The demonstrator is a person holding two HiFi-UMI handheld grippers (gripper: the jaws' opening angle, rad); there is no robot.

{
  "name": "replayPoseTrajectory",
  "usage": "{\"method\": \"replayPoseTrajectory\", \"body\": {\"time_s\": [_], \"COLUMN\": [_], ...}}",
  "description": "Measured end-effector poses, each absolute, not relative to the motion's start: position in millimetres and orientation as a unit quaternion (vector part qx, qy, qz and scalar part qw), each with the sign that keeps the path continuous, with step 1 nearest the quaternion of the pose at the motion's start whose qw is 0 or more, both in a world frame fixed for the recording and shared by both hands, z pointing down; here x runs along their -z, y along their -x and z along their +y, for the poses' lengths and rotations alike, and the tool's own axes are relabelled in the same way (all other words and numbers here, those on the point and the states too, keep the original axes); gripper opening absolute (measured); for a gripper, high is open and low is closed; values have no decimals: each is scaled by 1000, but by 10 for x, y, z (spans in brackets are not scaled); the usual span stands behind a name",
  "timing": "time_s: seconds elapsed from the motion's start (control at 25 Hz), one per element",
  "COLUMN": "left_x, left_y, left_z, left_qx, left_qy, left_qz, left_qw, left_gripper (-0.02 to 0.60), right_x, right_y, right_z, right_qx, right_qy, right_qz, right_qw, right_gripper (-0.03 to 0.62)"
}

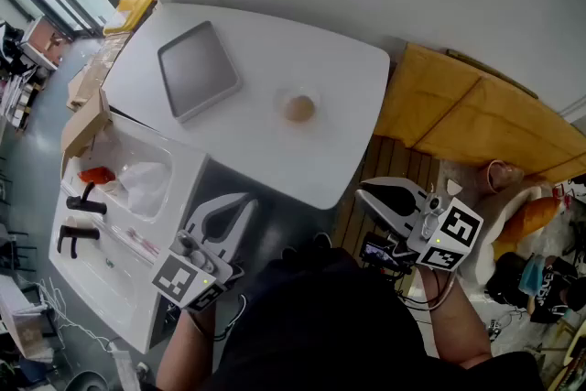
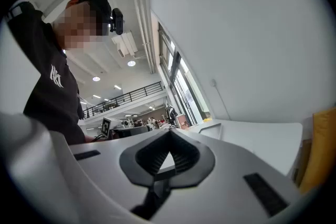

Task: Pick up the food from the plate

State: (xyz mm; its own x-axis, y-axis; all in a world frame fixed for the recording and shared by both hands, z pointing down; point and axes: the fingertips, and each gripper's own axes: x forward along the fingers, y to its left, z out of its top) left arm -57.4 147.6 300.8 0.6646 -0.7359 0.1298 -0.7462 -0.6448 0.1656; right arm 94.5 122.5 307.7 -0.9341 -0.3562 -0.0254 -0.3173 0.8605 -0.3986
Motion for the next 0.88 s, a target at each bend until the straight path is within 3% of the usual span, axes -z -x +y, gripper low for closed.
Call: {"method": "replayPoseTrajectory", "body": {"time_s": [0.88], "left_x": [-3069], "left_y": [508], "left_z": [1091], "left_qx": [-36], "left_qy": [-910], "left_qz": [-404], "left_qw": [86], "left_gripper": [6], "right_x": [-2992], "right_y": [-879], "right_z": [836], "right_qx": [180], "right_qy": [164], "right_qz": [967], "right_qw": [70], "right_gripper": [5]}}
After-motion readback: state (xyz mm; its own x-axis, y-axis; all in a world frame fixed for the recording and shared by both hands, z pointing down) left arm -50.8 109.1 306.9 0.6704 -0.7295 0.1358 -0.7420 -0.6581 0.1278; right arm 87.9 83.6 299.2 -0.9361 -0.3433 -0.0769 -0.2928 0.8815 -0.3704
